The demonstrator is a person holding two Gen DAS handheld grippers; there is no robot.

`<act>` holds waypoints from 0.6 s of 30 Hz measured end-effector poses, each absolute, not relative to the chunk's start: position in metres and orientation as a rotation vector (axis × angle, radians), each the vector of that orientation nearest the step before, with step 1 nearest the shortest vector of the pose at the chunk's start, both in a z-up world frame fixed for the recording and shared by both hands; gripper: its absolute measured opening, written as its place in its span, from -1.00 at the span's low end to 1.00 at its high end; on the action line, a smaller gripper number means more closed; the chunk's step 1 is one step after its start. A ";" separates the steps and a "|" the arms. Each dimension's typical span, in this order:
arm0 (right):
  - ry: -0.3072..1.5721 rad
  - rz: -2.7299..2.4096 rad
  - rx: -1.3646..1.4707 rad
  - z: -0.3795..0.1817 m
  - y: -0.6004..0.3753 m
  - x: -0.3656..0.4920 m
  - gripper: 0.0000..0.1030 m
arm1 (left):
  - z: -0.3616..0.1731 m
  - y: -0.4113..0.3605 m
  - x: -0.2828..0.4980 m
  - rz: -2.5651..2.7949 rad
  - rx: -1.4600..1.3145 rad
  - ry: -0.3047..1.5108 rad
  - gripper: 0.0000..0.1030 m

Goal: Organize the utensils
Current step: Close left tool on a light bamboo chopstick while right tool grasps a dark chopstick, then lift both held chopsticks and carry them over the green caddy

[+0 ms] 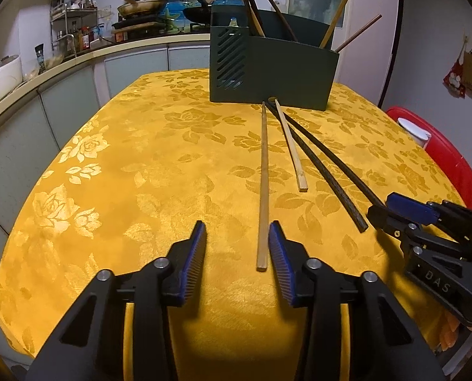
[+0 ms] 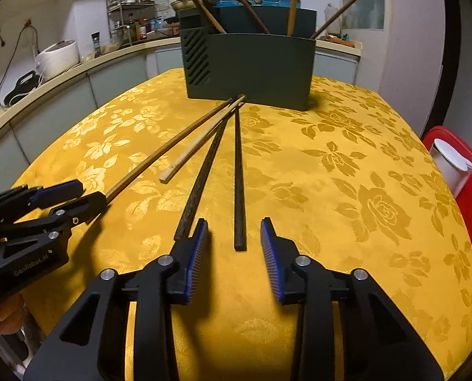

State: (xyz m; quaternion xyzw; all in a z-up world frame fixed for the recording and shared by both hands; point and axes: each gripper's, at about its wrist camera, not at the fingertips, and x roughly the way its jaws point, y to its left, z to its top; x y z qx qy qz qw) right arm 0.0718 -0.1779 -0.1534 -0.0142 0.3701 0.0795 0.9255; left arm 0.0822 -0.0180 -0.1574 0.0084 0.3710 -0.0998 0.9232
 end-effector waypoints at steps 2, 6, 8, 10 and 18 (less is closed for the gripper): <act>0.756 0.156 -0.028 -0.153 -0.178 0.071 -0.46 | -0.157 -0.018 0.082 -0.220 0.003 0.758 -0.39; 0.750 0.161 -0.043 -0.154 -0.174 0.070 -0.56 | -0.159 -0.023 0.081 -0.233 0.009 0.742 -0.52; 0.748 0.170 -0.049 -0.154 -0.174 0.070 -0.62 | -0.159 -0.025 0.081 -0.241 0.013 0.737 -0.61; 0.747 0.179 -0.055 -0.154 -0.173 0.070 -0.67 | -0.159 -0.028 0.081 -0.244 0.026 0.735 -0.77; 0.746 0.190 -0.045 -0.154 -0.174 0.068 -0.84 | -0.159 -0.029 0.079 -0.240 0.047 0.736 -0.88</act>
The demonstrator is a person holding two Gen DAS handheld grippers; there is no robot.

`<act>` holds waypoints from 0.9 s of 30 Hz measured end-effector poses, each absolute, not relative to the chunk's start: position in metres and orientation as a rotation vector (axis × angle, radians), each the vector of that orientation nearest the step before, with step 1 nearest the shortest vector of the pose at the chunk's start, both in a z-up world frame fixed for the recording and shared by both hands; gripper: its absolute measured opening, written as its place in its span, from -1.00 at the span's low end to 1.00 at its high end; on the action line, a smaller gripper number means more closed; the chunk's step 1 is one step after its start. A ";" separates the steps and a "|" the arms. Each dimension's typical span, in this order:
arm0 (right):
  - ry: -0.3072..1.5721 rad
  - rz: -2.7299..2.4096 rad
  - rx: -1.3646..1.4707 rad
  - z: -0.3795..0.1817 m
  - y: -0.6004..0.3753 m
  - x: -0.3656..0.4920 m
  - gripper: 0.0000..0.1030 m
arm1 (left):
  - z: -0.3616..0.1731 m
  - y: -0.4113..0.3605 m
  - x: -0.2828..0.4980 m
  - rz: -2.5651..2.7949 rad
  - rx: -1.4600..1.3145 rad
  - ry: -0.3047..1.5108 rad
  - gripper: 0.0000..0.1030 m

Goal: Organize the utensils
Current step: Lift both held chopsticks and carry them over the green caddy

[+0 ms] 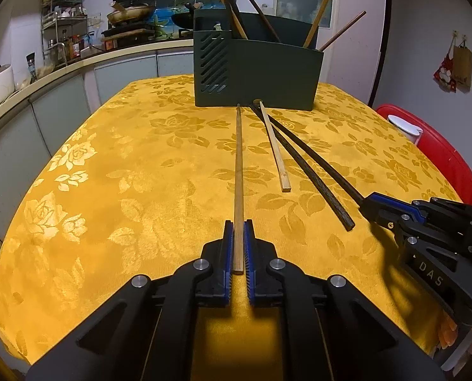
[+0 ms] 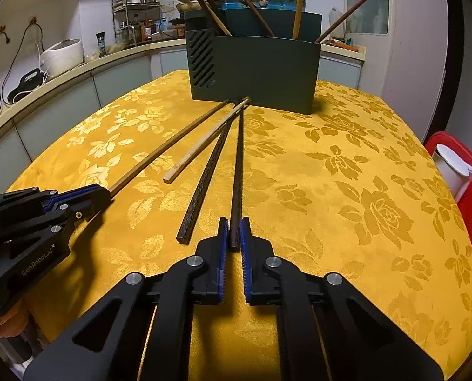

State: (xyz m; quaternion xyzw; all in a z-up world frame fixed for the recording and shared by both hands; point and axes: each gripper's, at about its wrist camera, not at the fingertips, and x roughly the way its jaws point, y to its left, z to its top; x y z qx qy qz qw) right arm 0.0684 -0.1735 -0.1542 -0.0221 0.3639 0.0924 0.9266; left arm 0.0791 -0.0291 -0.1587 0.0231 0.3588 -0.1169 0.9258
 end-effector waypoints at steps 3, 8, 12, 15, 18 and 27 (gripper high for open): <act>0.757 0.196 -0.026 -0.153 -0.177 0.069 -0.85 | -0.153 -0.025 0.077 -0.230 0.044 0.724 -0.88; 0.749 0.194 0.018 -0.142 -0.190 0.064 -0.85 | -0.133 -0.016 0.069 -0.214 0.050 0.663 -0.88; 0.702 0.176 0.037 -0.124 -0.203 0.055 -0.85 | -0.111 -0.010 0.062 -0.215 0.043 0.614 -0.88; 0.663 0.166 0.049 -0.107 -0.211 0.051 -0.85 | -0.092 -0.006 0.057 -0.214 0.030 0.579 -0.88; 0.607 0.168 0.058 -0.087 -0.216 0.043 -0.85 | -0.068 -0.001 0.049 -0.217 0.023 0.519 -0.88; 0.422 0.196 0.089 -0.019 -0.225 0.017 -0.85 | 0.001 0.003 0.038 -0.266 0.042 0.382 -0.88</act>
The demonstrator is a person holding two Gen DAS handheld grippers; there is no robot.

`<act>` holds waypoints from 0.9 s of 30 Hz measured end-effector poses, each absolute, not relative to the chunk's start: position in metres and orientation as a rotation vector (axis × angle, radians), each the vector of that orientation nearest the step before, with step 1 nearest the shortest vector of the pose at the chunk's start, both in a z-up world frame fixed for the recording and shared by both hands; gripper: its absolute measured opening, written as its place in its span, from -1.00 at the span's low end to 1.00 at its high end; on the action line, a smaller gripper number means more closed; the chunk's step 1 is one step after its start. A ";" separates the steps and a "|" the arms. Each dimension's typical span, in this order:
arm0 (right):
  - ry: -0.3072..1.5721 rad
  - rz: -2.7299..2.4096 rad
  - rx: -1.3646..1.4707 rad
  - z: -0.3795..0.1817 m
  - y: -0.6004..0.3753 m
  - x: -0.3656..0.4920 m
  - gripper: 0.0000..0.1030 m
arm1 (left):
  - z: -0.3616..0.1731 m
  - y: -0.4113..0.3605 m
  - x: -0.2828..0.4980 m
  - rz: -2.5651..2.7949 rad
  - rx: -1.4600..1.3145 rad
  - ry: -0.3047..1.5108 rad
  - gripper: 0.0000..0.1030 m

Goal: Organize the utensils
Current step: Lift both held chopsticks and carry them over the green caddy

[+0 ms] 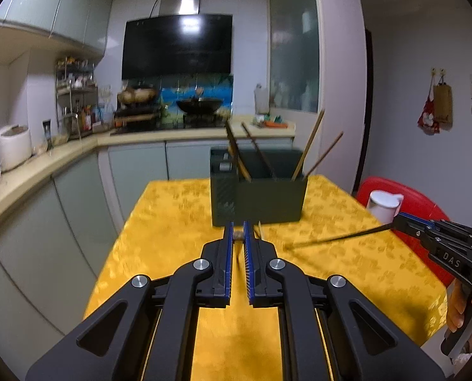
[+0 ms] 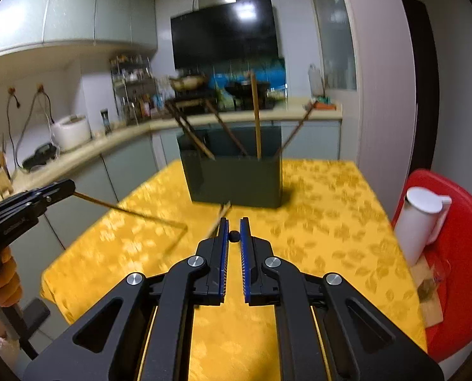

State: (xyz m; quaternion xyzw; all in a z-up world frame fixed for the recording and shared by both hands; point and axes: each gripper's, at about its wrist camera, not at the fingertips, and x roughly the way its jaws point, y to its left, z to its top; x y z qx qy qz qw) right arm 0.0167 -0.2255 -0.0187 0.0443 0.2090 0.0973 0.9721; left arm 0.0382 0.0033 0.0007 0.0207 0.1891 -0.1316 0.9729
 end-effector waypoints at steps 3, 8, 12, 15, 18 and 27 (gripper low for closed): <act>0.383 0.207 0.101 -0.004 -0.229 0.013 -0.85 | 0.018 0.003 0.042 -0.278 0.047 0.354 -0.88; 0.351 0.233 0.133 0.014 -0.235 0.017 -0.85 | 0.038 0.000 0.048 -0.308 0.055 0.339 -0.88; 0.330 0.242 0.137 0.027 -0.237 0.022 -0.85 | 0.050 -0.003 0.052 -0.325 0.061 0.329 -0.88; 0.324 0.245 0.129 0.035 -0.237 0.025 -0.85 | 0.052 -0.003 0.055 -0.323 0.072 0.327 -0.88; 0.337 0.242 0.116 0.040 -0.236 0.033 -0.85 | 0.053 -0.004 0.062 -0.329 0.070 0.340 -0.88; 0.404 0.253 0.129 0.037 -0.241 0.065 -0.85 | 0.052 -0.003 0.076 -0.337 0.071 0.366 -0.88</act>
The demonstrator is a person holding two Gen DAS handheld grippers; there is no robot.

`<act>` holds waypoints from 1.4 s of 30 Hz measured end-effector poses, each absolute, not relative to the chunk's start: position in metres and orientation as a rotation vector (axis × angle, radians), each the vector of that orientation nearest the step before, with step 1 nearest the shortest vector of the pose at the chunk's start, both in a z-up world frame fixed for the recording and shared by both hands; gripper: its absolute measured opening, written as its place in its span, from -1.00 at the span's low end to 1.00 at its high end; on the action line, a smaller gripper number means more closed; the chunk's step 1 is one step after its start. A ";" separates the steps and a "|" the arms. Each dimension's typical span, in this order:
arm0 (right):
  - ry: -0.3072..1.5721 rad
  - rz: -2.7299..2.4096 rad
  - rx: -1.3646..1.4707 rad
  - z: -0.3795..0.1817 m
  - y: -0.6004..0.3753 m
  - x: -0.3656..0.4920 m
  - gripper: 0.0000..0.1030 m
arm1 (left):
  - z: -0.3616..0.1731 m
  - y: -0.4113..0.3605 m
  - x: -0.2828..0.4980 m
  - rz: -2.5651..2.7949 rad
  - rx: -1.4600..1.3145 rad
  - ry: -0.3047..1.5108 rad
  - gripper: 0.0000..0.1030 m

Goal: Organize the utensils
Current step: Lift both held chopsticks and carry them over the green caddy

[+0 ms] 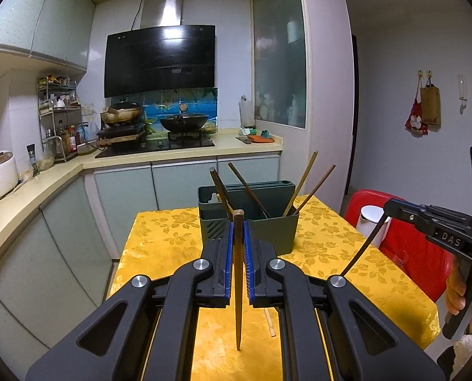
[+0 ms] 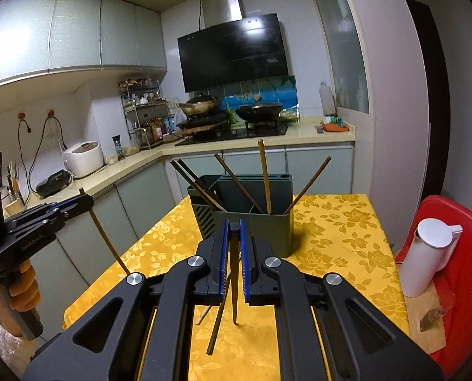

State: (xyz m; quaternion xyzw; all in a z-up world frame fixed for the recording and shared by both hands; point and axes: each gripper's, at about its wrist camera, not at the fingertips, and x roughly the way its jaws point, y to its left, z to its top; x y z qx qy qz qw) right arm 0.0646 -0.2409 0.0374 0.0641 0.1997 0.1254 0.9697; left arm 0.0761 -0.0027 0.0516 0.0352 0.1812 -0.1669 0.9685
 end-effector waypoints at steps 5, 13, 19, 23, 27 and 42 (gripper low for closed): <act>0.402 0.241 0.139 0.045 -0.250 0.077 -0.85 | 0.055 -0.004 0.089 -0.349 0.065 0.385 -0.88; 0.405 0.198 0.115 0.069 -0.263 0.109 -0.85 | 0.080 -0.012 0.112 -0.366 0.073 0.365 -0.88; 0.380 0.181 0.108 0.094 -0.272 0.132 -0.85 | 0.107 -0.025 0.134 -0.375 0.087 0.338 -0.88; 0.350 0.171 0.102 0.116 -0.278 0.144 -0.85 | 0.126 -0.035 0.153 -0.388 0.084 0.333 -0.88; 0.314 0.157 0.078 0.138 -0.281 0.154 -0.85 | 0.143 -0.047 0.173 -0.384 0.092 0.319 -0.88; 0.310 0.140 0.074 0.154 -0.282 0.213 -0.85 | 0.177 -0.079 0.250 -0.352 -0.005 0.280 -0.88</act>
